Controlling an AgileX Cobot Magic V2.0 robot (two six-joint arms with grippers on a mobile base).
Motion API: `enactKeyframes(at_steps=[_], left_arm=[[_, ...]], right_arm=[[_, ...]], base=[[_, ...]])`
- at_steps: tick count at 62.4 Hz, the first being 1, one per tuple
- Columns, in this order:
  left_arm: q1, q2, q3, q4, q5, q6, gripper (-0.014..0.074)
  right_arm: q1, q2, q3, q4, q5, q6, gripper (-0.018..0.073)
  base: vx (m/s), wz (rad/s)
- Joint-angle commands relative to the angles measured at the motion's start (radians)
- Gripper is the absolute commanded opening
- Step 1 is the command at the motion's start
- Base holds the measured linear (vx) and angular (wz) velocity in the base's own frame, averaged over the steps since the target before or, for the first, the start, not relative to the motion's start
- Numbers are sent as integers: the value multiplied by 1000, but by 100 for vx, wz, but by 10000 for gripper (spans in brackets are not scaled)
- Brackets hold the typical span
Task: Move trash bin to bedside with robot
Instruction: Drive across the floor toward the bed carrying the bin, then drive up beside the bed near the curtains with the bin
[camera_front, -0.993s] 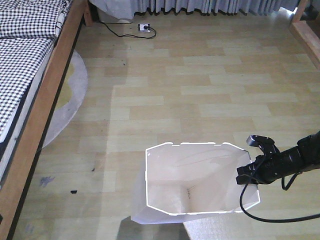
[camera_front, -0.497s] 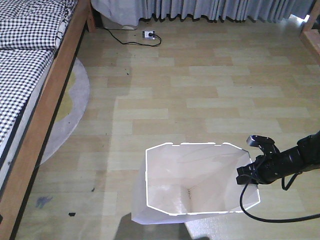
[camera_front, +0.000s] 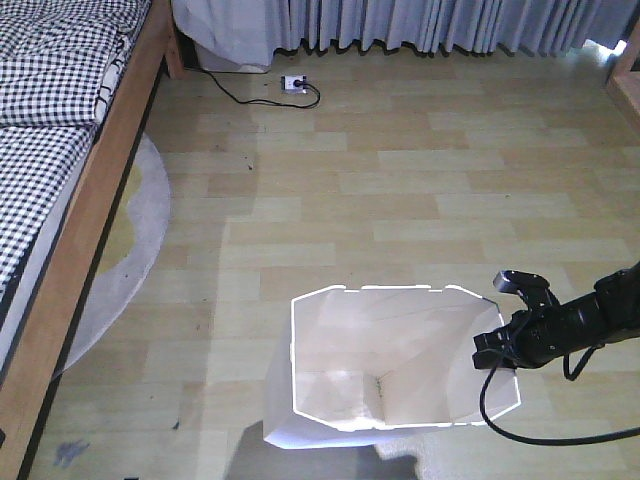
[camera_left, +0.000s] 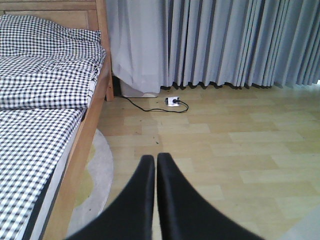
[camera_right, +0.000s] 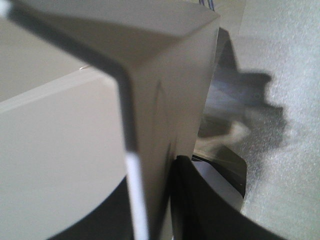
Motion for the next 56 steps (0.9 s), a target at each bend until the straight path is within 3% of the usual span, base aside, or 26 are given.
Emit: enactKeyframes(at_steps=[1, 56], left_arm=[[-6, -14, 19, -3, -69, -4, -6], [-6, -14, 19, -3, -69, -4, -6]], right_arm=[[-2, -71, -8, 41, 233, -5, -5], [-2, -71, -8, 41, 233, -5, -5]], base=[[25, -2], [26, 0]])
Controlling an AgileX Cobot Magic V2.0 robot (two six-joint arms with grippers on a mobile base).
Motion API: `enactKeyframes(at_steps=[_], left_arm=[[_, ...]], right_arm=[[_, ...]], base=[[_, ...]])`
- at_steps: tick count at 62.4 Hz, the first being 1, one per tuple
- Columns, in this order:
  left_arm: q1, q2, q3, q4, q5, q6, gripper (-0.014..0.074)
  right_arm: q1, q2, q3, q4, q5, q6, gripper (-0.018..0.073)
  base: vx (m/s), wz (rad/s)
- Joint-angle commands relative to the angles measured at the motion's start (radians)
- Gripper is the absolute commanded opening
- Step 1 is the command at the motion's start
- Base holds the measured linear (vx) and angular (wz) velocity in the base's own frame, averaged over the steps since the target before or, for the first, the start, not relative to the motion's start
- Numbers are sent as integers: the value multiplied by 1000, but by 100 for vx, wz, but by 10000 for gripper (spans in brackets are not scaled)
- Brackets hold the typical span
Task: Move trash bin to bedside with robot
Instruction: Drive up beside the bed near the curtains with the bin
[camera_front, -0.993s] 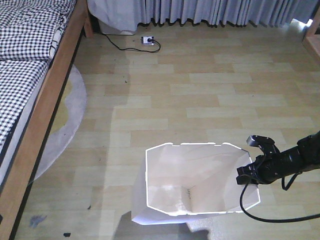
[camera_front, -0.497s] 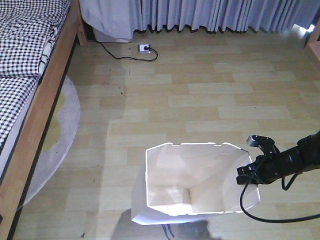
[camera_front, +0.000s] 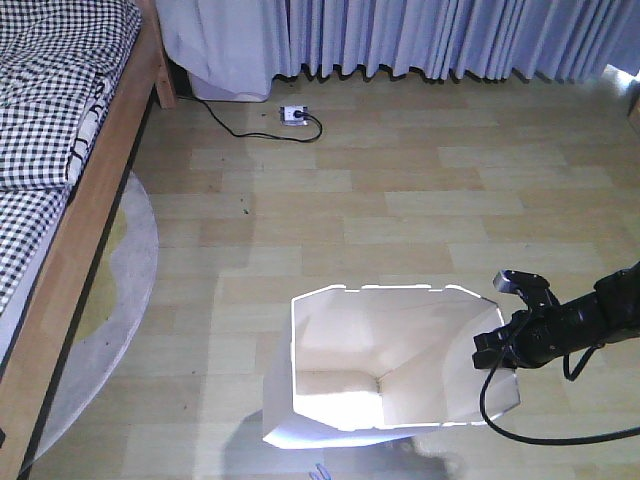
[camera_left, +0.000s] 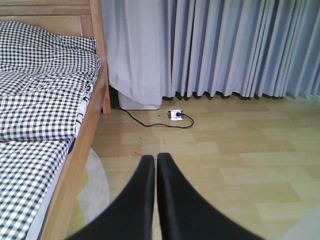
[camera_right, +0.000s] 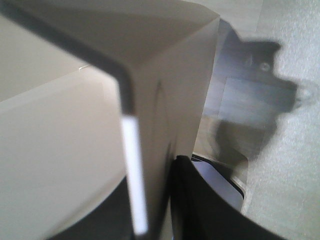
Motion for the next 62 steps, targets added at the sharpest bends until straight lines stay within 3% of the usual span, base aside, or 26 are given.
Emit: enactKeyframes(at_steps=[1, 62], left_arm=[[-6, -14, 19, -3, -69, -4, -6], [-6, -14, 19, -3, -69, -4, -6]], right_arm=[[-2, -71, -8, 41, 234, -5, -5], [-2, -71, -8, 41, 230, -5, -5]], base=[[27, 5], [26, 3]])
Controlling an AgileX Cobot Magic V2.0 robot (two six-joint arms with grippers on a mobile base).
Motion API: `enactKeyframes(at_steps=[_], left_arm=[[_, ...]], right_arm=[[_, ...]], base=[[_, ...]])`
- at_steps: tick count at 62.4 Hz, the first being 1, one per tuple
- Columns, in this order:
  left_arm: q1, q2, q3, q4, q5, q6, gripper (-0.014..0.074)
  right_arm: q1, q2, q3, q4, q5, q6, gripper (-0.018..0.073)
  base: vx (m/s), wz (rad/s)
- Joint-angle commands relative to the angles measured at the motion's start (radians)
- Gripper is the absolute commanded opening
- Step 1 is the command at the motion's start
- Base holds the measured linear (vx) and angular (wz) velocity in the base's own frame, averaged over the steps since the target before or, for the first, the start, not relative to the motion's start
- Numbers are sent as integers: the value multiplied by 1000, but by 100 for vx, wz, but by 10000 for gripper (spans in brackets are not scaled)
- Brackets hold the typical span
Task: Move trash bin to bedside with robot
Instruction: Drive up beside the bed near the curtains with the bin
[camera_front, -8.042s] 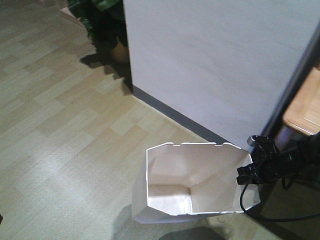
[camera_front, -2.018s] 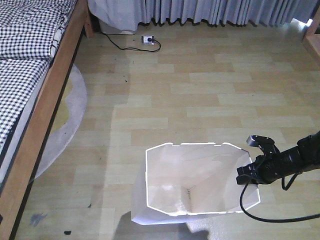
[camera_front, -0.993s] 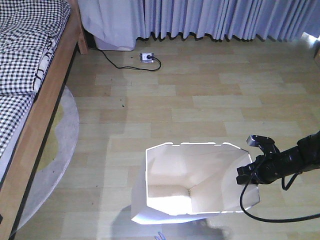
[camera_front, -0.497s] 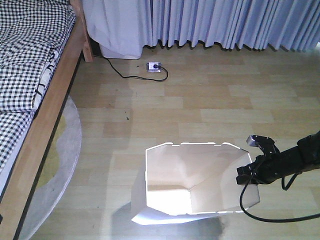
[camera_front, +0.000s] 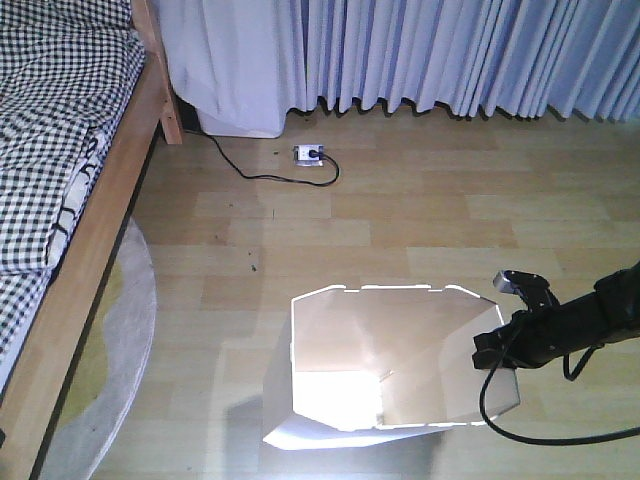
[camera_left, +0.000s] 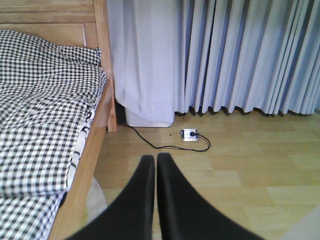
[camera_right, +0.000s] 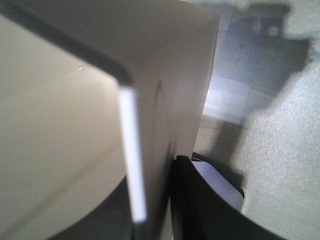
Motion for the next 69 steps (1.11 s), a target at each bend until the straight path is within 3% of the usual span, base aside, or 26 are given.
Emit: enactKeyframes(at_steps=[1, 69], left_arm=[[-6, -14, 19, -3, -69, -4, -6], [-6, -14, 19, -3, -69, -4, -6]], right_arm=[[-2, -71, -8, 41, 229, -5, -5], [-2, -71, -8, 41, 234, -5, -5]], base=[[26, -2], [23, 0]])
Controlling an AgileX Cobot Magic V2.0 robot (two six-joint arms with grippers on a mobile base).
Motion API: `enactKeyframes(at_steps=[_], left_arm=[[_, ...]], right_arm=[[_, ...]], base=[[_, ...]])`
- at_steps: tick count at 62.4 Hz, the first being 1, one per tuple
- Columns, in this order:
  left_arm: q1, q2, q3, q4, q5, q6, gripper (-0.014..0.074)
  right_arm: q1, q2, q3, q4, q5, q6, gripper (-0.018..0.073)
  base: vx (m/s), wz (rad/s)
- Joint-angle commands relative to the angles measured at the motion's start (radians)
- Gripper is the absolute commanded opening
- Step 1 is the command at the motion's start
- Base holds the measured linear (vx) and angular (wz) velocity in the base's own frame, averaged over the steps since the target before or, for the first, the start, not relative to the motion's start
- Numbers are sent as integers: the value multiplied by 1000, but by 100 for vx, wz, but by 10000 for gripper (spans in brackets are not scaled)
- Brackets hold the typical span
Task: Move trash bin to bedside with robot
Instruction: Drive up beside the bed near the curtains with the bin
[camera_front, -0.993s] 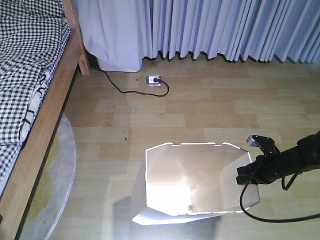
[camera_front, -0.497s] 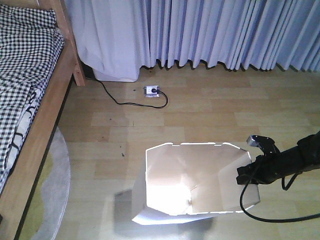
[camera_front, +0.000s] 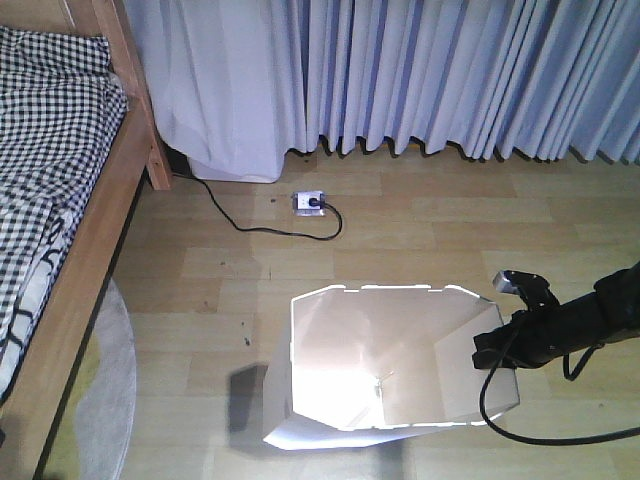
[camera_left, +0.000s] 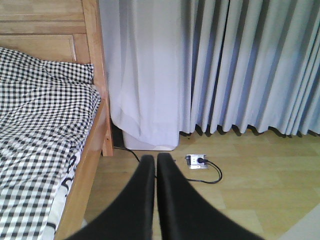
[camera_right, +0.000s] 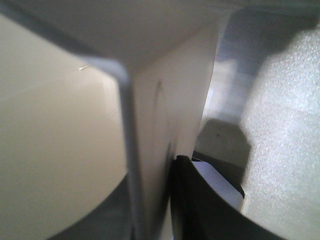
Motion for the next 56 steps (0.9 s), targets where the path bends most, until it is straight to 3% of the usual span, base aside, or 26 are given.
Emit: enactKeyframes(at_steps=[1, 56], left_arm=[[-6, -14, 19, -3, -69, -4, -6], [-6, -14, 19, -3, -69, -4, -6]], right_arm=[[-2, -71, -8, 41, 235, -5, -5], [-2, -71, -8, 41, 236, -5, -5]], base=[[20, 1], [19, -2]])
